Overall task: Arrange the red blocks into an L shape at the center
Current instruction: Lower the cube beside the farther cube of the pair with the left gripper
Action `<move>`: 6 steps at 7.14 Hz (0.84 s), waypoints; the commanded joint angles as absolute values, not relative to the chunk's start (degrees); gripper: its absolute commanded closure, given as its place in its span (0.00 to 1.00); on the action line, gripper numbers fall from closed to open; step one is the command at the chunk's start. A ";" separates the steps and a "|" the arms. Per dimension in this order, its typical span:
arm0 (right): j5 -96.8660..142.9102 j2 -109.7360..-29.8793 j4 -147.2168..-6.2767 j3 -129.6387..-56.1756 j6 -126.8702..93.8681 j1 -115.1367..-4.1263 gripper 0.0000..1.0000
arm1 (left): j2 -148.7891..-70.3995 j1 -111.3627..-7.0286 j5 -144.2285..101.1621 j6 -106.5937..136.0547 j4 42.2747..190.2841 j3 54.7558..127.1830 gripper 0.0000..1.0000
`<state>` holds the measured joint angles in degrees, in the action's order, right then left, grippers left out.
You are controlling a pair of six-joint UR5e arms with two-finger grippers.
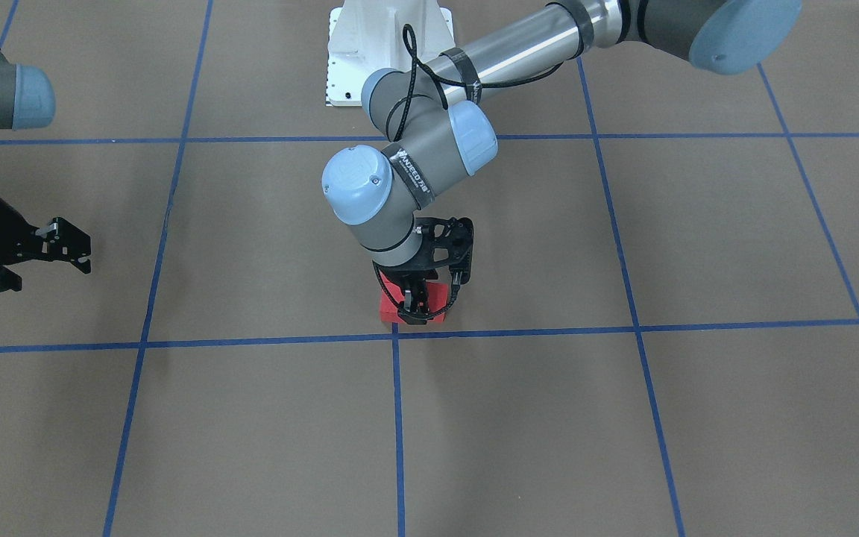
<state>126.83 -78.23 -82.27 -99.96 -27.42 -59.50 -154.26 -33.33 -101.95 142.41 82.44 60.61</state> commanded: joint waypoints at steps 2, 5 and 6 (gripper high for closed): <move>126.83 -77.96 -82.27 -99.93 -27.51 -59.50 0.01 | -154.16 -33.40 -101.78 140.90 82.18 60.82 0.00; 127.52 -77.08 -82.53 -100.02 -27.42 -61.42 0.01 | -153.64 -36.46 -101.78 136.52 79.73 64.14 0.00; 127.79 -77.08 -82.27 -100.11 -27.16 -62.22 0.01 | -152.50 -38.13 -101.78 131.97 79.19 67.47 0.00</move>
<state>127.41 -77.22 -82.40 -100.06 -27.37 -61.13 -153.51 -36.16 -101.77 136.53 80.20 64.12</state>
